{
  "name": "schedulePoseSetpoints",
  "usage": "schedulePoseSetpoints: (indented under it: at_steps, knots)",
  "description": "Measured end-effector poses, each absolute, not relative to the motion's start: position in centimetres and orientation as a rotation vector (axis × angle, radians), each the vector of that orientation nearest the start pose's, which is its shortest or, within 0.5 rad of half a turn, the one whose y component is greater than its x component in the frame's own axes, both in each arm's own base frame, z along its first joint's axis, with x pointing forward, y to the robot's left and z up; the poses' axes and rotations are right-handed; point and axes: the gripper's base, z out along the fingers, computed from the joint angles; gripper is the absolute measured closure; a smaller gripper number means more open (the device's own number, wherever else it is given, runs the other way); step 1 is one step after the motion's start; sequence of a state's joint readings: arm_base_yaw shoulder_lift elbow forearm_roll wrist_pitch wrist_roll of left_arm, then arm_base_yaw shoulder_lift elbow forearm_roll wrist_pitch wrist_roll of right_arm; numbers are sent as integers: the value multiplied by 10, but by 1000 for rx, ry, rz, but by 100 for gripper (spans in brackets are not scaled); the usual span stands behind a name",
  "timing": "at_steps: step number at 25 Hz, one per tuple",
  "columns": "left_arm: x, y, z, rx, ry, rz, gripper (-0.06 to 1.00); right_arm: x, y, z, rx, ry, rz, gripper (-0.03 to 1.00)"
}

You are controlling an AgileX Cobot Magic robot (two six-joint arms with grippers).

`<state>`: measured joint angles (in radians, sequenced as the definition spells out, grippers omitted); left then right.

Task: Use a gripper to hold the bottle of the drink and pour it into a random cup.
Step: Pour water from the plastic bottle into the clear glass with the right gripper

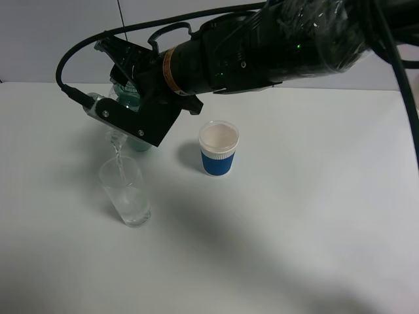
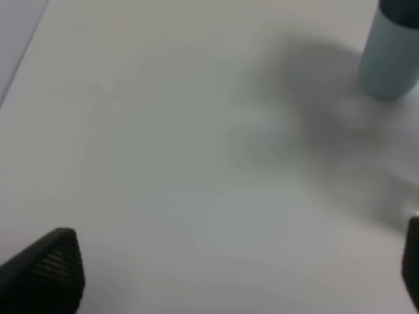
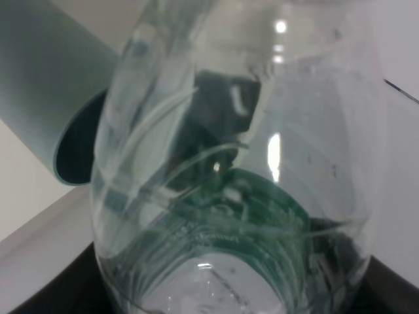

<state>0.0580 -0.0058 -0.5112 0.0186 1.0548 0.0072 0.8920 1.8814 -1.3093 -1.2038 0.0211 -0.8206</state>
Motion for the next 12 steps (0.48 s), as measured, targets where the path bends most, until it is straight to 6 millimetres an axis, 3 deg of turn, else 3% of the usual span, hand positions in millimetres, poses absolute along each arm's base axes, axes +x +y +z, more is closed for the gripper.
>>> schedulePoseSetpoints:
  at_steps: [12]
  knots:
    - [-7, 1, 281, -52, 2021, 63, -4, 274, 339, 240, -2117, 239, -691, 42]
